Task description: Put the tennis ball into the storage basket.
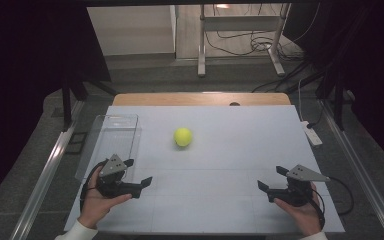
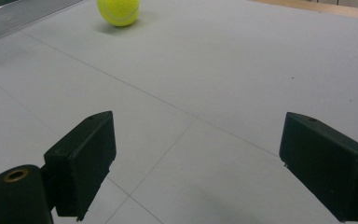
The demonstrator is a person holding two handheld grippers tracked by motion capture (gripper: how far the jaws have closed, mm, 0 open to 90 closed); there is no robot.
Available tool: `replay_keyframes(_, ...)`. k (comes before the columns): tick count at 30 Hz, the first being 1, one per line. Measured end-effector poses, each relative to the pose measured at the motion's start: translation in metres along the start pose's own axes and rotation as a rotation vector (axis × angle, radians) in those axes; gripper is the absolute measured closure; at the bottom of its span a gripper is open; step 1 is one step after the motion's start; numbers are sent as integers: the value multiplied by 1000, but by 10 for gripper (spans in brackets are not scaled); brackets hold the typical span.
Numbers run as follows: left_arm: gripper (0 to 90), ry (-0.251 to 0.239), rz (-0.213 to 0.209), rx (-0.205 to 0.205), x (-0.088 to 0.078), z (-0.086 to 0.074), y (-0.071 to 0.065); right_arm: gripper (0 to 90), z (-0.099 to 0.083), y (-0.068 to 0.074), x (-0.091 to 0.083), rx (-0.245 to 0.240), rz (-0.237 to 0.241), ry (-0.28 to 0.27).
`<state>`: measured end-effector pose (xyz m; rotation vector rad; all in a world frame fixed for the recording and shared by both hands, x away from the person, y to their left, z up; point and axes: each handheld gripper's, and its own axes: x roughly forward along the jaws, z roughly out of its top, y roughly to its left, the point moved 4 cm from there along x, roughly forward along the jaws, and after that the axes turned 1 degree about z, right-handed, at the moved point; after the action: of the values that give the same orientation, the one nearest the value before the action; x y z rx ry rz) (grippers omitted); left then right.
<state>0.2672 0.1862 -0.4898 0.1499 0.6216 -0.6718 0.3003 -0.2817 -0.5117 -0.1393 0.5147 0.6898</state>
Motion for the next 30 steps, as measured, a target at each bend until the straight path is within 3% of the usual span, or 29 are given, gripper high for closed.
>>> replay_keyframes(30, 112, 79, -54, 41, 34, 34, -6, 109, -2, -2, 2, 3, 15, 7)
